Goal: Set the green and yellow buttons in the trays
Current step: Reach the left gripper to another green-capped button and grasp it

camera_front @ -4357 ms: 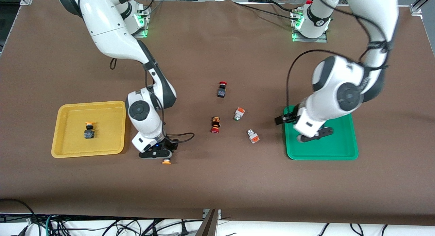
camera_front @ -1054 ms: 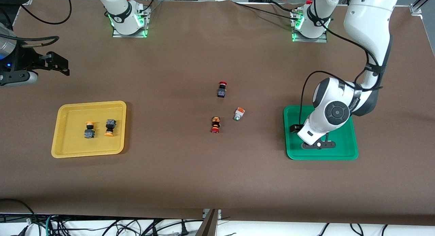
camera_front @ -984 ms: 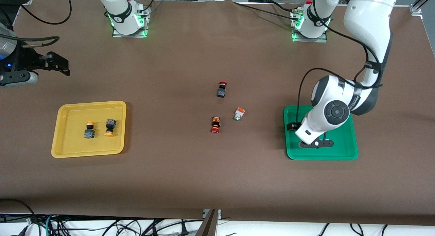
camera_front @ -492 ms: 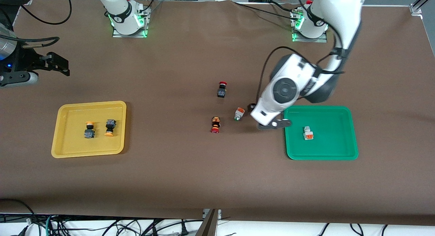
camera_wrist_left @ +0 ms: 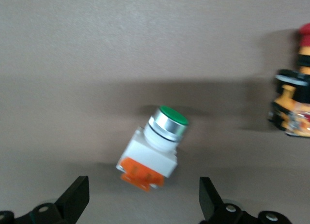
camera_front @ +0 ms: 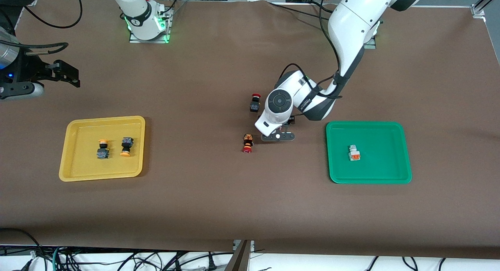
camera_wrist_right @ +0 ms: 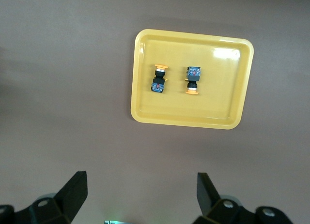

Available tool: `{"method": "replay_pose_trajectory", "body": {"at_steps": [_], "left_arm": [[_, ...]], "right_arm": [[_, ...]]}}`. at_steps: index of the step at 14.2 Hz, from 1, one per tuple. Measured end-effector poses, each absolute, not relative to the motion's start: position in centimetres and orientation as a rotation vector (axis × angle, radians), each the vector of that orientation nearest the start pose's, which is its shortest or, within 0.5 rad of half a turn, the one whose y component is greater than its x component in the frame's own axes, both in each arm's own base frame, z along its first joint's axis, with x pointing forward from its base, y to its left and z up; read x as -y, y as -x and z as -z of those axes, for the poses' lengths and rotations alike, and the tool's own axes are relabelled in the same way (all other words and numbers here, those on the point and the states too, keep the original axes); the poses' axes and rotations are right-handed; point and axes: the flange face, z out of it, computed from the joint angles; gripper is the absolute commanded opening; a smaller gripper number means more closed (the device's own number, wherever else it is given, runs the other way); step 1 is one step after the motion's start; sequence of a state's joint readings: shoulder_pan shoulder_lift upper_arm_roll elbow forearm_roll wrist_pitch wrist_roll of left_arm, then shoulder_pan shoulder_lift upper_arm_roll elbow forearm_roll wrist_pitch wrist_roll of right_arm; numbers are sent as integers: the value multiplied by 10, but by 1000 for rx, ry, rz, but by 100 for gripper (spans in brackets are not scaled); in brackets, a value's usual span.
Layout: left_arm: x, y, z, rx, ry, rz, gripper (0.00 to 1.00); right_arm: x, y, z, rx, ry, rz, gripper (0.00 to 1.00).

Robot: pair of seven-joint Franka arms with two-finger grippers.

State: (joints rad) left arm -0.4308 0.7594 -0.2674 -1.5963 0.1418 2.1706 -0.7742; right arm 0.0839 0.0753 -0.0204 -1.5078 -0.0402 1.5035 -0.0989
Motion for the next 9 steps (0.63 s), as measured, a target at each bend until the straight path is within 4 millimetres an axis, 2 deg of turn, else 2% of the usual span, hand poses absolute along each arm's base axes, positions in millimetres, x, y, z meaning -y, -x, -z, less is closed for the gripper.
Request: {"method": "replay_pose_trajectory", "body": {"at_steps": [4,5,6,7,9], "left_arm": [[408,-542,-185,81,3085,-243,98],[409,-541,-184,79,3084,-245,79],[410,-539,-181,76,3083,-250,68],[410,-538,-177,74,3081,-257,65],[410,-537,-170,74,3082,-262,34]], "right_arm": [[-33,-569,-606,255,3169,-127,100],[-33,-569,-606,253,3169,-127,100],[-33,-569,-606,252,3170,-127,100],[-33,-569,-606,251,3170,-127,100],[-33,-569,-606,250,3170,-127,100]]}}
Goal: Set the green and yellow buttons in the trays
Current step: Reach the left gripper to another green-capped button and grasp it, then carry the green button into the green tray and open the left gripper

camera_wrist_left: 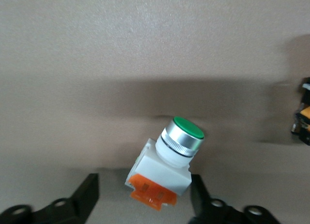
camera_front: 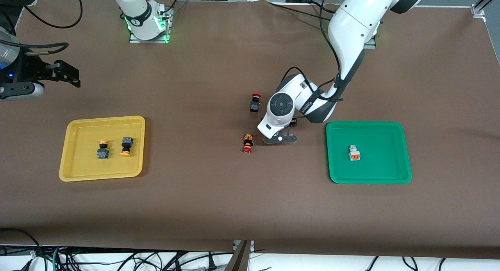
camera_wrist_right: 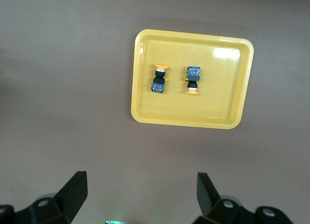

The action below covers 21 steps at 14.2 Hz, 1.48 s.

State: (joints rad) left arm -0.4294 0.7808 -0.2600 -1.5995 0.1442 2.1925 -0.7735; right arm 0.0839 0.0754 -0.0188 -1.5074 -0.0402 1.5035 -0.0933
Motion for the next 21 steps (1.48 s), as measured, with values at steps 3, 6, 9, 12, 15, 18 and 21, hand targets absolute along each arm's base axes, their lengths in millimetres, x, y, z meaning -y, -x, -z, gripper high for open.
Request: {"method": "replay_pose_trajectory", "body": {"at_steps": [3,6,9,12,15,18,21], "left_arm": [[411,-539,-172,77,3091,-250,0],[400,-548,-173,108,3091,-245,0],[376,-568,-178,148,3099,-234,0],[363,-583,-193,154,3114,-203,0],[323,-604,-241,50,3083,-231,0],[240,-631,-296,-64,3060,-273,0],[120,-656,-293,-170,3076,-329,0]], "right_arm": [[-33,-569,-606,249,3170,-127,100],[-33,-569,-606,247,3170,-127,100],[-33,-569,-606,246,3170,-127,100],[-33,-569,-606,244,3170,-127,100],[-33,-570,-606,243,3170,-127,100],[-33,-570,-606,243,3170,-127,100],[-32,-570,-606,242,3171,-127,100]]}}
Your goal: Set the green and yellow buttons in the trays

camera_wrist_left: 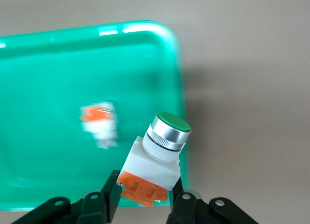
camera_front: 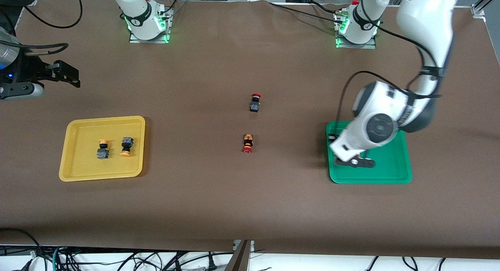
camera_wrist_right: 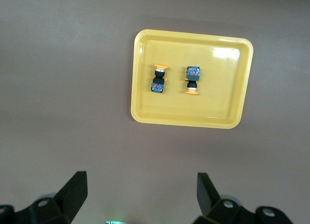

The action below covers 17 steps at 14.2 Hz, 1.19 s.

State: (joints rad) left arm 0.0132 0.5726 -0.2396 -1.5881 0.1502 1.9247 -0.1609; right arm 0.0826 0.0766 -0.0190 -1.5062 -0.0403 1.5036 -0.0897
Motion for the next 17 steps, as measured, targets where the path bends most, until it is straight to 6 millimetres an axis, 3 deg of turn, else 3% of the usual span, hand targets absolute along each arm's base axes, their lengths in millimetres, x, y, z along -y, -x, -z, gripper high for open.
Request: {"method": "replay_pose_trajectory", "body": {"at_steps": [2,3,4,6,8,10,11,13,17], "left_arm": [[28,-664,-267,-197,3114,-334,0],[-4,-661,-252,-187,3129,-340,0],[-18,-657,-238,-180,3138,-354,12],[-9,-651,-221,-206,3144,-371,100],[6,-652,-221,-252,3136,-357,100],[2,-658,-230,-288,3139,-317,100],[0,-663,-242,-326,3139,-280,100],[5,-675,-285,-393,3135,-189,100],[39,-671,-416,-476,3095,-59,100]], "right_arm": [[-32,-570,-606,241,3171,-127,100],[-32,-570,-606,241,3171,-127,100],[-32,-570,-606,241,3171,-127,100],[-32,-570,-606,241,3171,-127,100],[-32,-570,-606,241,3171,-127,100],[-32,-570,-606,241,3171,-127,100],[-32,-570,-606,241,3171,-127,100],[-32,-570,-606,241,3171,-126,100],[-32,-571,-604,242,3170,-133,100]]}}
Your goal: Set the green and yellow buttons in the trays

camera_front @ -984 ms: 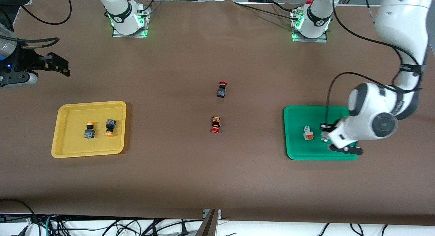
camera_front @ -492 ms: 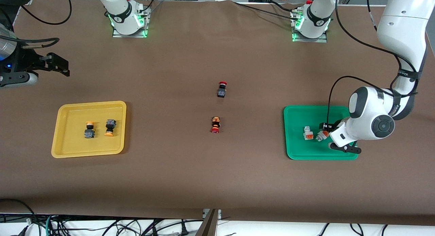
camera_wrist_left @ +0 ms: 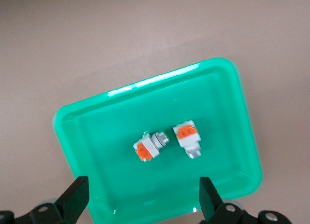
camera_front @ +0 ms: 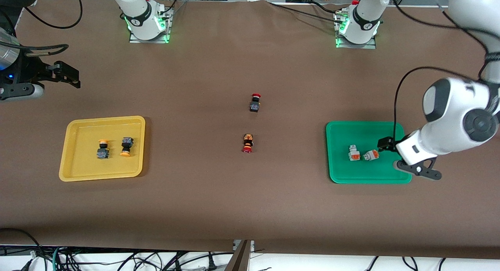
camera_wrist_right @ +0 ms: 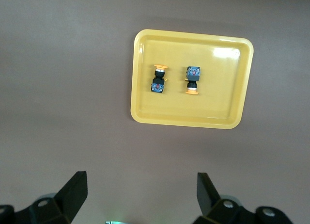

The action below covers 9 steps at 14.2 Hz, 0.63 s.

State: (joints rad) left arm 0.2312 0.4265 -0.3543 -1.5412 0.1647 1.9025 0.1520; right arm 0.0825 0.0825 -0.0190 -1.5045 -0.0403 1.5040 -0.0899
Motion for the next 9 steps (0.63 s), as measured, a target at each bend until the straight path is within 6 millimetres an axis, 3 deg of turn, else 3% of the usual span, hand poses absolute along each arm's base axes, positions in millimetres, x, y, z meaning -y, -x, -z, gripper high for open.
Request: {"method": "replay_pose_trajectory", "body": {"at_steps": [3,5,7,9], "left_arm": [[65,-647,-523,-522,3053,31,100],[75,-631,-574,-536,3033,79,100],[85,-627,-596,-621,3009,130,100],[108,-620,-602,-661,2998,125,100]], "right_arm": [[-32,-573,-601,243,3171,-139,100],[-32,-573,-601,243,3171,-139,100],[-32,-573,-601,243,3171,-139,100],[-32,-573,-601,243,3171,-139,100]]}}
